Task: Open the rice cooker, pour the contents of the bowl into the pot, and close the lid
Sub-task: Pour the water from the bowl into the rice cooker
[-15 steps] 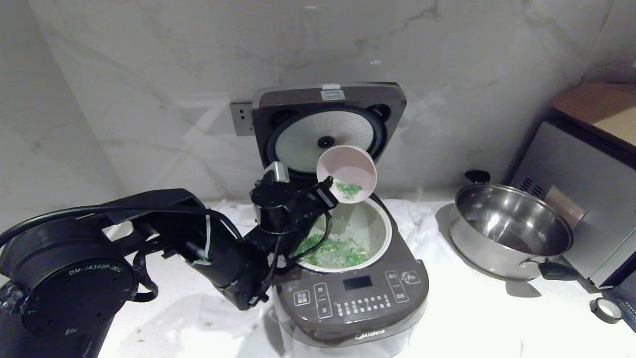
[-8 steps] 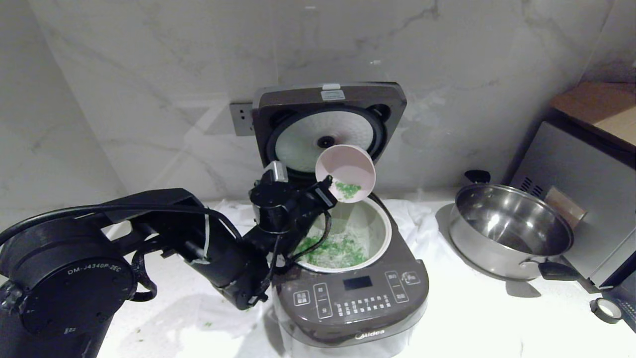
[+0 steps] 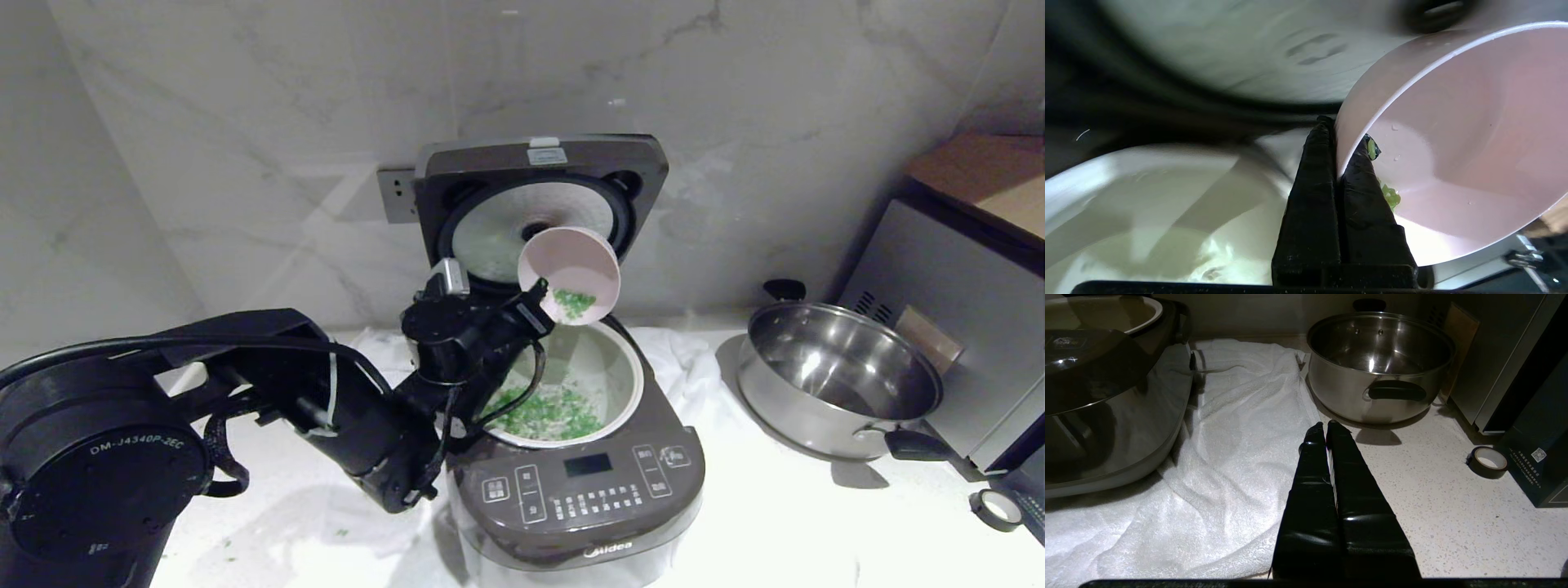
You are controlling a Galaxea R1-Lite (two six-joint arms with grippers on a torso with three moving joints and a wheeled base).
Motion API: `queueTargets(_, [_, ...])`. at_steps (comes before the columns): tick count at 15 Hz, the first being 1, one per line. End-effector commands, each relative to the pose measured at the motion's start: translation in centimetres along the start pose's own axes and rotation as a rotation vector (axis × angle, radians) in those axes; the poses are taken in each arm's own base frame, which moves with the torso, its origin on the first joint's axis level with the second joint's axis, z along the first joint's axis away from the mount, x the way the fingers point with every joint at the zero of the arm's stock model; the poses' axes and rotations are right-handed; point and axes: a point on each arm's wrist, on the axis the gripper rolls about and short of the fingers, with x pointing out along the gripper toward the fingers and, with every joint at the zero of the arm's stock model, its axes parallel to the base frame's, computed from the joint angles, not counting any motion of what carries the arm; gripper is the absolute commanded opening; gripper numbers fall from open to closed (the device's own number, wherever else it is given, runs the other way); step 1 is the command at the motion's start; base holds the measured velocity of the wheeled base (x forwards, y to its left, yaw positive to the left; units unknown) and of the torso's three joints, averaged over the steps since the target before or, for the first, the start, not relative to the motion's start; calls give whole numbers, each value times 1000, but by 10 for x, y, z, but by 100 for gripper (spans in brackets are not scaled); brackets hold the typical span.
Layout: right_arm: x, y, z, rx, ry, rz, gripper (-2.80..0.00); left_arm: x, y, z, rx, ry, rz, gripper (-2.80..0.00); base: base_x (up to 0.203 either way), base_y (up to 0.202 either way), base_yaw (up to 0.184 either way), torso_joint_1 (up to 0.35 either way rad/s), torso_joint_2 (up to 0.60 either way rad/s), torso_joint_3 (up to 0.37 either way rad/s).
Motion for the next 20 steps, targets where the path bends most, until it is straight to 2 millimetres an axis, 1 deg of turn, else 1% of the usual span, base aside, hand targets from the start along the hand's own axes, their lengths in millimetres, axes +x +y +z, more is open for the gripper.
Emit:
queueTargets(1, [0,0,0,-1,0,2,-280,1,2,-1,31,-16,-14,-280,0,0,0,0,0,0])
queueTargets(3, [0,0,0,-1,0,0,-280,1,5,-5,80,-14,-8,-280,0,0,0,0,0,0])
queueTargets(6, [0,0,0,-1,0,1,-280,1,8,-9,237,-40,-21,-280,0,0,0,0,0,0])
queueTargets(9, [0,0,0,-1,1,0,-280,0,11,-12,338,-35,-10,-280,0,0,0,0,0,0])
queueTargets(11, [0,0,0,-1,0,1,-280,0,14,-15,454,-27,1,-280,0,0,0,0,0,0])
queueTargets(15, [0,0,0,-1,0,2,-280,1,4,6,483,-84,-9,-280,0,0,0,0,0,0])
queueTargets(18, [0,0,0,-1,0,2,-280,0,3,15,572,-105,4,-280,0,0,0,0,0,0])
queueTargets(20, [0,0,0,-1,0,0,-280,0,0,22,625,-129,12,-280,0,0,0,0,0,0])
